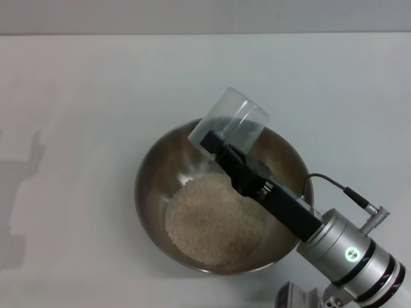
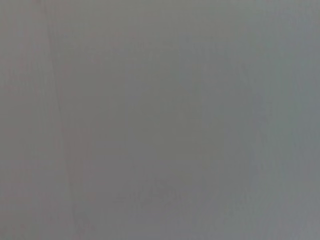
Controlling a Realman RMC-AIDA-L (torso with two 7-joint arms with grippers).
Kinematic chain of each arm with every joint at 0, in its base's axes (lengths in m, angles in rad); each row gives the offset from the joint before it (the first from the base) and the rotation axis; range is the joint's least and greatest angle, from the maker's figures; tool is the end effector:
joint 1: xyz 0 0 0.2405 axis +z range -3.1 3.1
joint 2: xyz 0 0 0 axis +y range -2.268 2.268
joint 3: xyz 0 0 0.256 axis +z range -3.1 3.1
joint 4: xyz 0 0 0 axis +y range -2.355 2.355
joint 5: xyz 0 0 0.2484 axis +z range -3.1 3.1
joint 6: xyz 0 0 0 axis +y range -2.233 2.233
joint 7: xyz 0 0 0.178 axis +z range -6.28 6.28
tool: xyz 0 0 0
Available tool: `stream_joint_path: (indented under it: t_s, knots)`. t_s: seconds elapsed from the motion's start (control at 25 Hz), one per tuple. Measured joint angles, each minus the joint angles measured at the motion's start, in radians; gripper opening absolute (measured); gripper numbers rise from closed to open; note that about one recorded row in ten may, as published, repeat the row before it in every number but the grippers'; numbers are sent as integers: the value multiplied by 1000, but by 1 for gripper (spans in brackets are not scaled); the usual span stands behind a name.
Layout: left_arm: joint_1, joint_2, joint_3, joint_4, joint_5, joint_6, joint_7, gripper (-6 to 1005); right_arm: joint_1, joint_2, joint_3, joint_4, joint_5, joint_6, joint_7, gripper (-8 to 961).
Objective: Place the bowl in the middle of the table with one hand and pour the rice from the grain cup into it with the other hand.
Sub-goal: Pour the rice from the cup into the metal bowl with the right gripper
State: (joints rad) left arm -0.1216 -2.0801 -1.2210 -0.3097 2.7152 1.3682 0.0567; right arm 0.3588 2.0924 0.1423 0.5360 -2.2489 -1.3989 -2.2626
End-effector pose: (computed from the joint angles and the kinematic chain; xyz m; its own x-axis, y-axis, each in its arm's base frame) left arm -0.3778 0.2961 -0.0047 0.8203 -0.1855 0.5410 0.5500 -0.0038 -0.8352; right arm 0.1971 0.2542 -0.1651 0.0196 0.4901 0.8714 0.7427 0.5764 -0.3409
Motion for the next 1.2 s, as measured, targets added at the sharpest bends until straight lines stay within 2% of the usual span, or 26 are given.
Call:
stream_joint_path:
  t_s: [0.28, 0.36, 0.4, 0.44, 0.56, 0.6, 0.64, 0.68, 0.88, 0.96, 1.0, 1.04, 1.12, 1.16, 1.2]
  knots:
    - [0, 0, 0, 0, 0, 0, 0, 842, 1, 0, -7, 8, 0, 4, -9, 25]
    - [1, 0, 0, 0, 0, 0, 0, 842, 1, 0, -5, 19, 1, -9, 43, 25]
    - [1, 0, 0, 0, 0, 0, 0, 842, -2, 0, 0, 42, 4, -41, 157, 25]
    - [1, 0, 0, 0, 0, 0, 0, 842, -2, 0, 0, 42, 4, -41, 157, 25]
    - [3, 0, 0, 0, 0, 0, 0, 842, -17, 0, 18, 79, 21, -113, 468, 26]
    - [3, 0, 0, 0, 0, 0, 0, 842, -28, 0, 27, 107, 60, -133, 666, 26]
    - [3, 0, 0, 0, 0, 0, 0, 842, -28, 0, 27, 107, 60, -133, 666, 26]
    - [3, 0, 0, 0, 0, 0, 0, 842, -32, 0, 27, 118, 83, -136, 752, 27]
    - [0, 0, 3, 0, 0, 0, 0, 842, -53, -3, 61, 119, 143, -178, 1297, 27]
    - [0, 0, 3, 0, -1, 0, 0, 842, -64, -4, 105, 99, 144, -196, 1496, 28]
    - [-1, 0, 5, 0, -2, 0, 0, 842, -75, -4, 162, 75, 145, -204, 1656, 28]
    - [-1, 0, 5, 0, -2, 0, 0, 842, -75, -4, 162, 75, 145, -204, 1656, 28]
    - [-3, 0, 11, -1, -2, 0, 0, 842, -82, -5, 257, 18, 151, -197, 1912, 29]
    - [-3, 0, 11, -1, -2, 0, 0, 842, -82, -5, 257, 18, 151, -197, 1912, 29]
    - [-3, 0, 11, -1, -2, 0, 0, 842, -72, -5, 300, -35, 178, -181, 2052, 29]
